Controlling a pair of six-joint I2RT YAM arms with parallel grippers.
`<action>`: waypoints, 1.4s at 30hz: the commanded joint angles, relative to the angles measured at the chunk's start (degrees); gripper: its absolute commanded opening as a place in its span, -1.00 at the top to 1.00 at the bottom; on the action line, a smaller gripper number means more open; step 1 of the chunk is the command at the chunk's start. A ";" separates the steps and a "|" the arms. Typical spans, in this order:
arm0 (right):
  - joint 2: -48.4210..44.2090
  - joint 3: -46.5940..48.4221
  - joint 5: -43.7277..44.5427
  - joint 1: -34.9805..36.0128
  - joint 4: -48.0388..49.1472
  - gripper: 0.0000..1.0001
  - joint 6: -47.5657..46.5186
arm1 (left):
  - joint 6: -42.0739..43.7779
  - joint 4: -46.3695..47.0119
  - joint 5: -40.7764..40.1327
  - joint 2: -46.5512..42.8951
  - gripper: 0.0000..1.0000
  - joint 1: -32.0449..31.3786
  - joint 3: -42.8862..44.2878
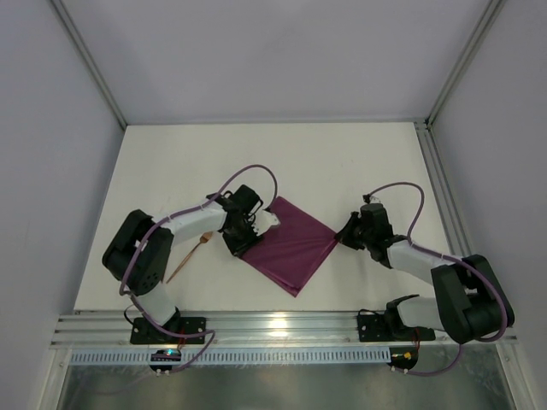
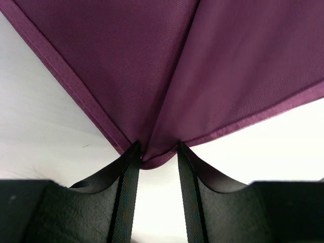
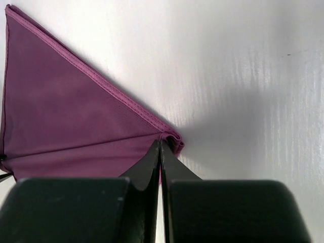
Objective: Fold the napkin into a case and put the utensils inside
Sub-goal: Smooth out the upper triangle-folded napkin at the center of the board.
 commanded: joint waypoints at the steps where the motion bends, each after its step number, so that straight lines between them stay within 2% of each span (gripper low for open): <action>1: -3.04 0.89 3.62 -0.80 -3.78 0.94 -0.49 | 1.10 1.71 -0.63 -0.90 0.24 0.39 -1.66; 9: -10.96 10.38 8.37 1.48 -15.04 0.94 -6.73 | 1.10 -0.57 1.48 -5.91 0.15 0.39 2.99; 13: -9.82 14.60 13.98 9.54 -17.33 0.94 -7.70 | 0.75 -4.08 5.25 -8.01 0.10 0.30 7.65; 16: -6.92 14.79 10.59 11.94 -13.22 0.94 -7.44 | 0.48 -5.76 8.07 -8.55 0.08 0.30 9.76; 18: -3.67 14.35 4.36 12.82 -10.40 0.94 -6.74 | 0.13 -5.85 9.74 -8.20 0.08 0.30 10.73; 20: -1.39 14.26 1.71 13.69 -8.19 0.94 -5.77 | -0.30 -5.58 10.18 -6.45 0.09 0.21 12.22; 25: 3.45 13.56 -0.15 13.79 -3.62 0.94 -4.01 | 0.22 -6.90 8.43 -1.96 0.14 -0.05 14.16; 34: 6.62 12.32 -1.56 13.70 -1.51 0.94 -3.48 | 2.68 -8.84 0.96 -7.22 0.02 -0.05 8.98; 36: 7.23 12.50 -1.65 13.79 -1.42 0.94 -3.31 | 1.55 -9.27 -5.77 -8.10 0.01 0.04 9.06; 38: 7.32 12.59 -1.56 13.79 -1.42 0.94 -3.31 | 0.49 -10.24 -7.47 -7.94 0.02 0.04 9.59; 40: 7.50 12.50 -1.47 13.79 -1.33 0.94 -3.31 | -0.04 -11.56 -7.48 -8.54 0.06 0.39 9.42; 42: 7.59 12.59 -1.56 13.79 -1.24 0.94 -3.40 | -0.48 -11.21 -4.07 -9.51 0.09 0.30 9.07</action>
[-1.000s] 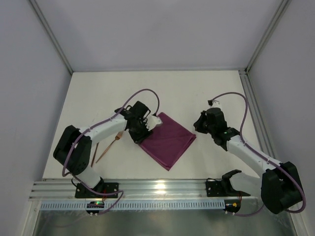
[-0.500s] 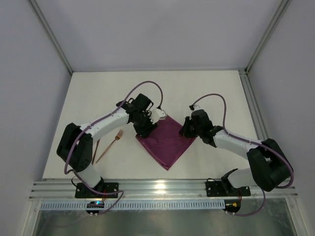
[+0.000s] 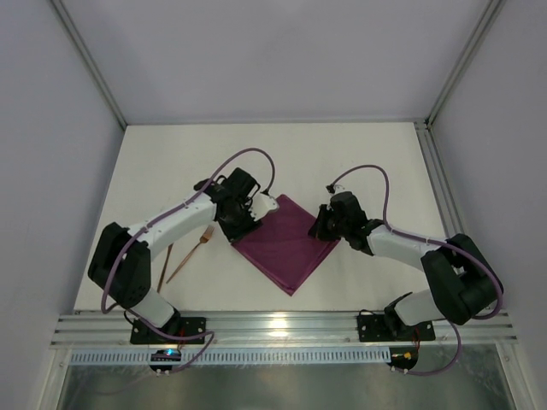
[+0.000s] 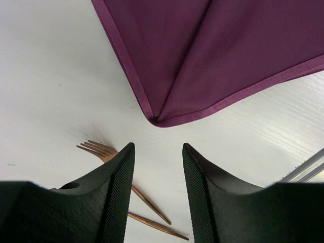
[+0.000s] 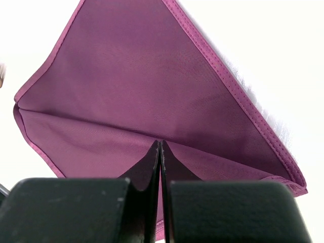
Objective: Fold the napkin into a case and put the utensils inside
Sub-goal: Smooth out the upper triangle-folded napkin at the center of the board.
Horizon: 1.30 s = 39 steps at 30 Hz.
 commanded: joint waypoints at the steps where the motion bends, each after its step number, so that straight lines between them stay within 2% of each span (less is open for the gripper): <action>1: 0.35 0.24 -0.25 0.26 2.95 0.94 0.49 | -1.73 -0.70 1.36 -3.31 0.12 0.13 0.17; 2: 0.35 0.32 -0.34 0.26 3.04 0.94 0.49 | -2.43 -0.17 2.33 -3.05 0.18 -0.40 0.78; 3: 0.35 0.24 -0.25 0.26 3.04 0.94 0.84 | -2.61 0.62 4.43 -2.52 0.39 -0.75 1.31; 6: 0.18 -0.29 0.28 0.08 3.04 0.94 1.46 | -2.96 2.55 4.98 1.16 0.70 -3.38 3.33; 10: 0.44 -1.34 0.37 -0.36 2.87 0.94 2.34 | -3.14 5.45 6.38 7.22 0.71 -7.34 4.65; 17: 0.97 -5.21 -0.86 -3.52 3.92 0.94 4.36 | -4.02 10.73 2.35 12.68 0.75 -7.43 3.17; 28: 0.79 -5.74 -0.34 -7.39 2.25 0.94 2.17 | -1.82 12.23 -0.38 8.30 0.75 -4.27 -6.15; 39: -2.89 -1.61 0.63 -7.74 -4.24 0.94 -1.87 | -0.85 13.11 -2.50 5.31 0.73 -1.72 -8.71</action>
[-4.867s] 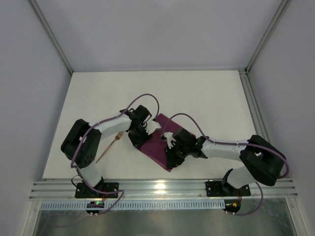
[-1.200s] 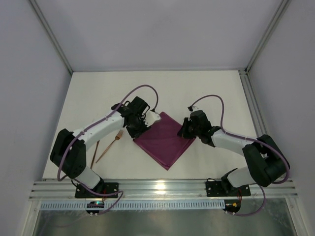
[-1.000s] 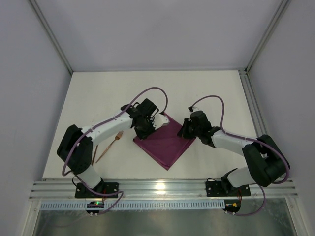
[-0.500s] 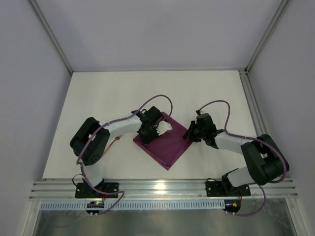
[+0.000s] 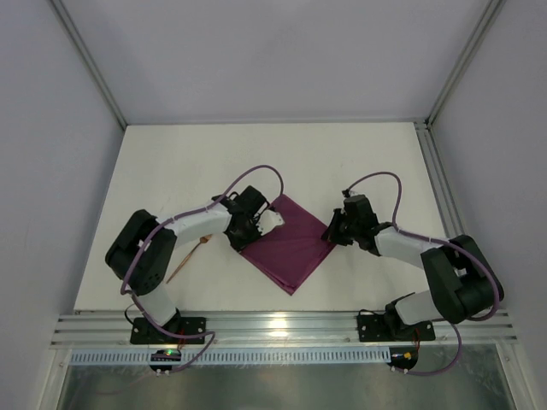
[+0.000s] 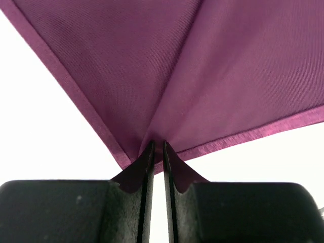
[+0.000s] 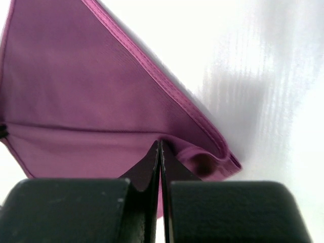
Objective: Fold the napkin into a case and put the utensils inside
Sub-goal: Smooth out the upper triangle-folded napkin at the center of the board, then pick up the upper triangle-folded napkin from the center of the board.
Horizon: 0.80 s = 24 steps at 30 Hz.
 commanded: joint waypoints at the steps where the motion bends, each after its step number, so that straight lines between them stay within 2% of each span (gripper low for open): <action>1: -3.77 3.31 2.25 -0.44 -7.10 0.94 -4.60 | 0.96 0.61 -1.10 -1.80 0.72 1.08 -0.31; 3: -5.44 5.33 3.29 -0.44 -9.76 0.93 -5.67 | 0.61 0.61 -0.31 -2.68 0.70 1.16 0.21; 5: -8.34 6.64 4.44 -0.44 -13.10 0.84 -6.55 | 0.35 -0.18 0.57 -3.55 0.64 1.16 1.00; 10: -10.28 8.24 6.81 -3.07 -18.12 0.34 -7.08 | 0.08 -3.26 7.24 -7.33 0.36 0.55 4.34; 14: -7.74 7.97 4.63 -5.18 -16.89 0.10 -7.95 | 3.51 -3.35 7.34 -11.63 0.17 -5.14 3.47; 19: -3.61 8.85 3.13 -5.71 -14.87 0.07 -9.36 | 5.79 0.42 6.12 -14.46 -0.02 -13.67 1.89; 23: -1.93 8.24 2.25 -5.98 -13.38 0.17 -9.89 | 8.42 4.03 1.99 -11.48 -0.08 -23.25 -0.13; 24: -1.84 7.89 2.07 -5.98 -13.03 0.29 -9.89 | 8.78 4.64 1.03 -10.60 -0.09 -24.75 -0.57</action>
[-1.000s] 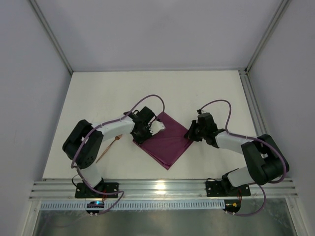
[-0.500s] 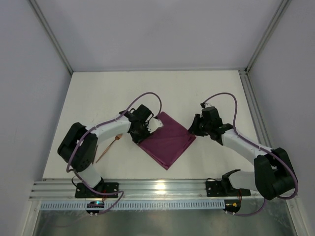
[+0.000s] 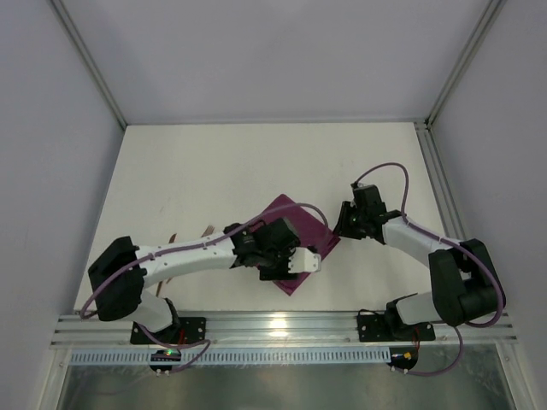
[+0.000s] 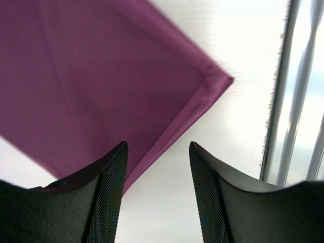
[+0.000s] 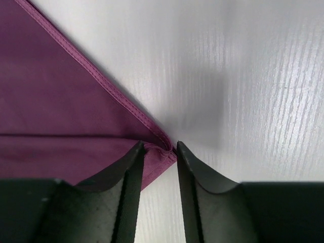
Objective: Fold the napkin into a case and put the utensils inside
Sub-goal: Pick up the upper triangle-folded napkin from the center of the board.
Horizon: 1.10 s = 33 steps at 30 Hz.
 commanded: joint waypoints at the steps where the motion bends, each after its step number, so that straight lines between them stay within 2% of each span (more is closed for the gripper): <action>1: 0.19 0.39 -1.32 -0.38 2.87 0.35 -1.13 | 3.51 4.84 -3.22 4.00 -0.09 -6.48 -2.19; 7: 0.02 -1.81 -1.32 -0.47 3.22 0.81 -0.25 | 4.57 9.77 -3.93 7.88 -0.13 -12.03 -5.18; 10: -1.04 -3.13 -0.70 -0.65 3.13 0.92 0.19 | 4.40 10.83 -3.93 8.15 -0.14 -13.27 -6.06; 25: -3.24 -4.10 -1.05 -0.73 1.99 0.94 0.37 | 3.87 16.01 -4.72 10.43 -0.09 -14.94 -8.00; 28: -3.50 -4.27 -0.88 -0.73 1.55 0.94 0.54 | 3.43 17.42 -6.13 10.61 0.17 -14.94 -8.17; 29: -3.50 -4.27 -0.79 -0.73 1.29 0.94 0.54 | 3.43 17.51 -6.13 10.35 0.40 -15.03 -8.52; 31: -3.77 -4.36 -0.61 -0.73 0.24 0.93 0.54 | 3.78 17.51 -6.13 8.78 0.68 -15.03 -9.40; 33: -4.29 -4.45 -0.18 -0.73 -1.26 0.86 0.37 | 4.48 17.42 -6.22 7.46 0.80 -15.03 -11.41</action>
